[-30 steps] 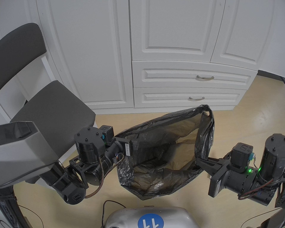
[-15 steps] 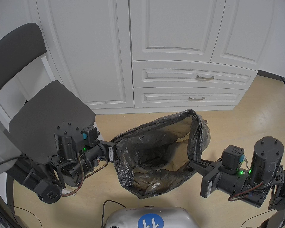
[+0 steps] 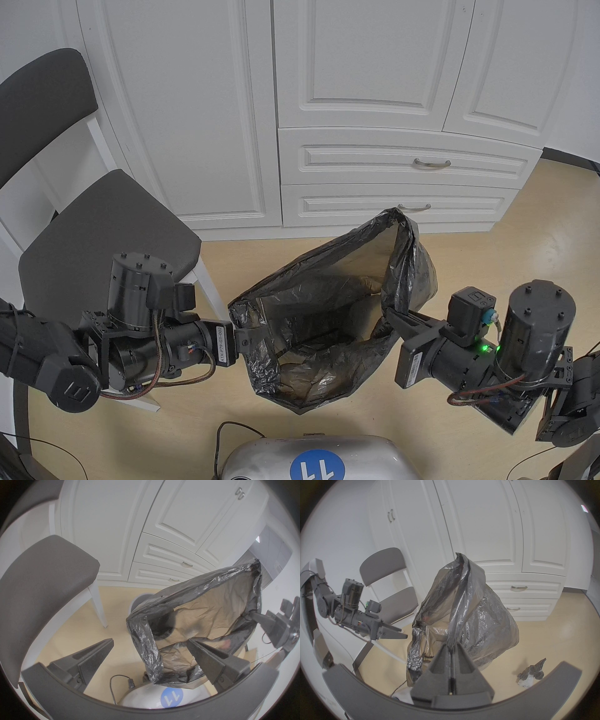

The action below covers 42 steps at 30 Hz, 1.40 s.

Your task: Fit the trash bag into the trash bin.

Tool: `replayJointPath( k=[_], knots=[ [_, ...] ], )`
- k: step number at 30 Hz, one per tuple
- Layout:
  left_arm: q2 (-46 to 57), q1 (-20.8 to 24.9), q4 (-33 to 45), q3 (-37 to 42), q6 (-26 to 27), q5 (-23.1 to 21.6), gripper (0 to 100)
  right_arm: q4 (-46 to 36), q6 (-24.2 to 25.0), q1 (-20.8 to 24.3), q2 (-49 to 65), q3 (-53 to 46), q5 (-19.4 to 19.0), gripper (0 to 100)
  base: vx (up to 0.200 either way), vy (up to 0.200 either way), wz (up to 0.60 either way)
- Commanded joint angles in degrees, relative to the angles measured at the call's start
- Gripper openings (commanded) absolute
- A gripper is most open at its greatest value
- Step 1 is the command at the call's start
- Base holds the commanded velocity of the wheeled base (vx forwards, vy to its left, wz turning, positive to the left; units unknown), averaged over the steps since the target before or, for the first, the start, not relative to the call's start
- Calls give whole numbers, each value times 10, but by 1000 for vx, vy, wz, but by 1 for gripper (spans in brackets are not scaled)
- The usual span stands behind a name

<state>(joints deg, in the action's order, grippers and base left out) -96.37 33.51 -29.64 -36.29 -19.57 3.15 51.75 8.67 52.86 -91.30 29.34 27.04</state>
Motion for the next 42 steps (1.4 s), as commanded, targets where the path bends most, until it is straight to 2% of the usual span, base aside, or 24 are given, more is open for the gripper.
replayJointPath(
  k=[1, 7, 13, 19, 24, 25, 30, 42],
  knots=[
    [-15, -8, 3, -17, -13, -12, 100, 5, 13, -7, -35, 25, 9, 0, 0, 0, 0],
    [-82, -14, -11, -14, -11, -14, 100, 5, 20, -15, -36, 45, 22, 0, 0, 0, 0],
    [-98, -20, -8, 1, -6, -42, 100, 6, 31, -17, -44, 55, 25, 0, 0, 0, 0],
    [-147, -23, -15, -9, -7, -45, 100, 6, 36, -32, -54, 68, 25, 0, 0, 0, 0],
    [-204, -33, -65, -15, -13, -46, 100, 6, 38, -34, -52, 70, 26, 0, 0, 0, 0],
    [-225, -34, -104, -11, -15, -46, 100, 6, 38, -34, -52, 70, 26, 0, 0, 0, 0],
    [-236, -28, -187, 6, -52, -46, 100, 6, 38, -34, -53, 70, 26, 0, 0, 0, 0],
    [-228, -24, -198, 15, -53, -46, 100, 6, 37, -34, -49, 69, 26, 0, 0, 0, 0]
  ],
)
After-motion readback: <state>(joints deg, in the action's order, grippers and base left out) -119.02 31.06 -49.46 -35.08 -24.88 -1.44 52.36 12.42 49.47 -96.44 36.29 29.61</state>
